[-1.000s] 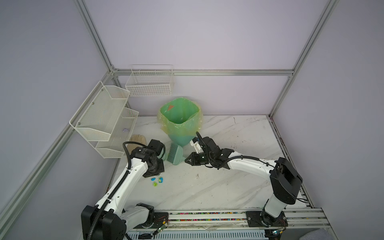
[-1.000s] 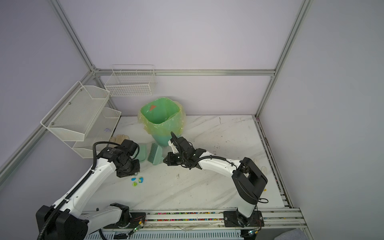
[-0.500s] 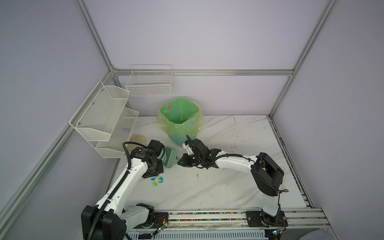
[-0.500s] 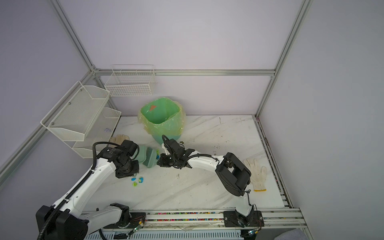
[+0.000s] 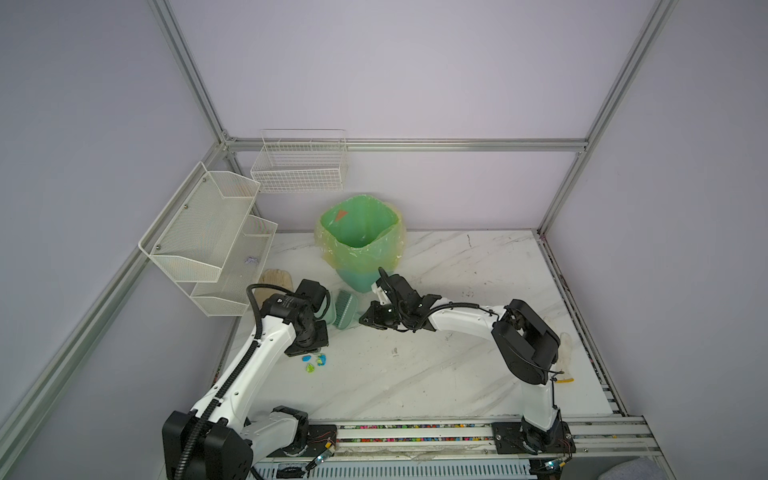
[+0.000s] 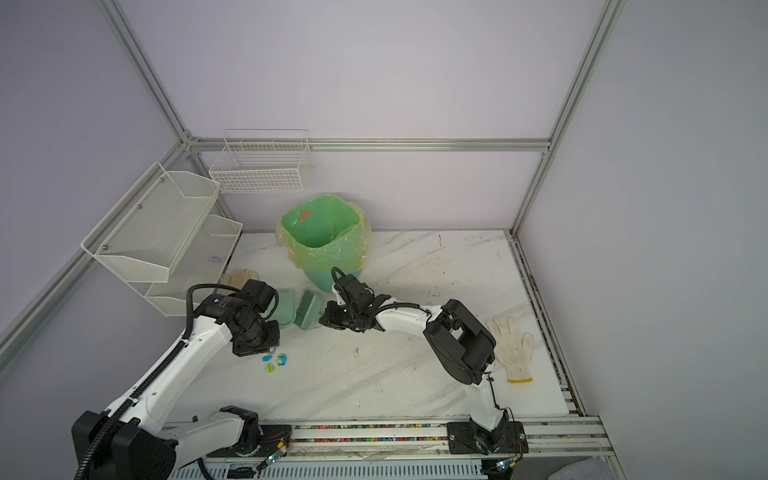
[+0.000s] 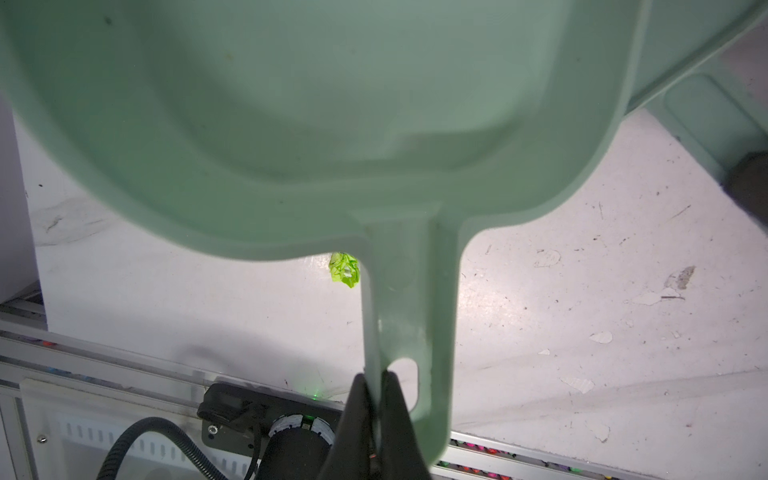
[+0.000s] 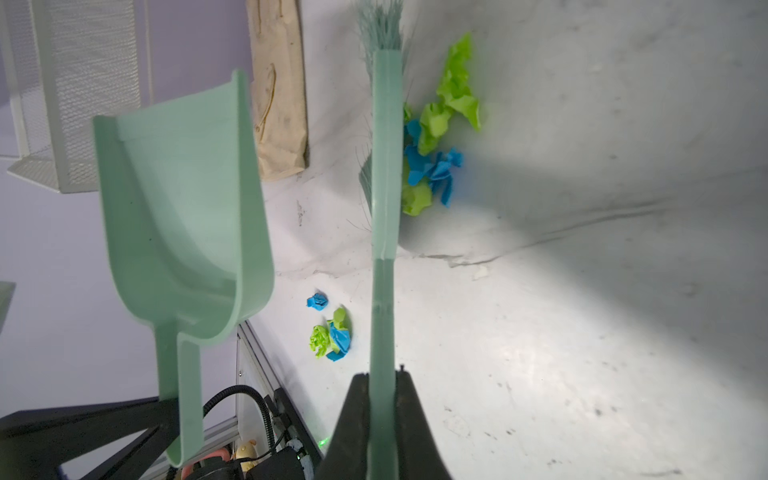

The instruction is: Sweep away the paper scraps from the table

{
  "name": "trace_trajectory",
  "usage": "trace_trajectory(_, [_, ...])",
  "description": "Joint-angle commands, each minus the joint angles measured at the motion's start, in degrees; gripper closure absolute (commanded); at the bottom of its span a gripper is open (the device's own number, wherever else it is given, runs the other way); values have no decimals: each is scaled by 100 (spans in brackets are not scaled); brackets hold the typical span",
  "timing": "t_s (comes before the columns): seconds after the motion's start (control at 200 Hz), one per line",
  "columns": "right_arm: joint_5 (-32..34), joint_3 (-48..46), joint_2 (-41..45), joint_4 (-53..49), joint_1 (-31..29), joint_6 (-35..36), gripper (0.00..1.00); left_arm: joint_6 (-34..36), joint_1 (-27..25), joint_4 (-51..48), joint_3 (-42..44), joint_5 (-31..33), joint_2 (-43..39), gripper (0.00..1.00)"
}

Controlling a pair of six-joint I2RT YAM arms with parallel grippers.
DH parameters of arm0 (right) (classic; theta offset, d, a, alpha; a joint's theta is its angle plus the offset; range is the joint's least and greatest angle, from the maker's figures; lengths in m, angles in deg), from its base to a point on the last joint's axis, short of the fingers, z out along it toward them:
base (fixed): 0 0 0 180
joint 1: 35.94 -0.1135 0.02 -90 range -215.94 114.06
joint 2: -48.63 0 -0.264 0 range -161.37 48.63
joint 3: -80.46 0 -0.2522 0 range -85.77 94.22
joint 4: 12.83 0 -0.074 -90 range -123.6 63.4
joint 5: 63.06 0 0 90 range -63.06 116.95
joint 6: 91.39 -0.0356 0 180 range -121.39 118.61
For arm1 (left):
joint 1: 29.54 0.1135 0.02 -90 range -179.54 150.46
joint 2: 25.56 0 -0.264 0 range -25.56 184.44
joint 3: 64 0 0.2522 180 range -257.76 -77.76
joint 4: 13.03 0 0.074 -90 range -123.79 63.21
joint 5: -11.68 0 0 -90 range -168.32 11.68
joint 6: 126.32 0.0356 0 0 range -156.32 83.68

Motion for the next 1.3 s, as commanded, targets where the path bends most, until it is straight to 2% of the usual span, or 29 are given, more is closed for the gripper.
trace_trajectory(0.0, [-86,-381,238,23,215,-172,100,77,-35,91,-35,-106,-157,100])
trace_trajectory(0.27, [-199,-1342,884,-150,607,-192,100,-222,-450,266,117,-221,-30,100])
trace_trajectory(0.47, [-169,-2120,1758,-381,947,-137,100,-657,-1199,590,116,-222,303,100])
trace_trajectory(0.675, [-205,-2678,2831,-887,1602,27,100,-963,-1890,1154,-33,-275,857,100])
trace_trajectory(0.855, [-359,-2552,3308,-1194,1729,132,100,-992,-2138,1290,-341,-190,1248,100])
trace_trajectory(1.045, [-310,-1950,3608,-1658,1901,353,100,-1036,-2276,1289,-488,-160,1326,100])
trace_trajectory(1.295, [-116,-1163,3348,-2531,2343,1182,100,-1094,-2429,1263,-326,-205,1173,100])
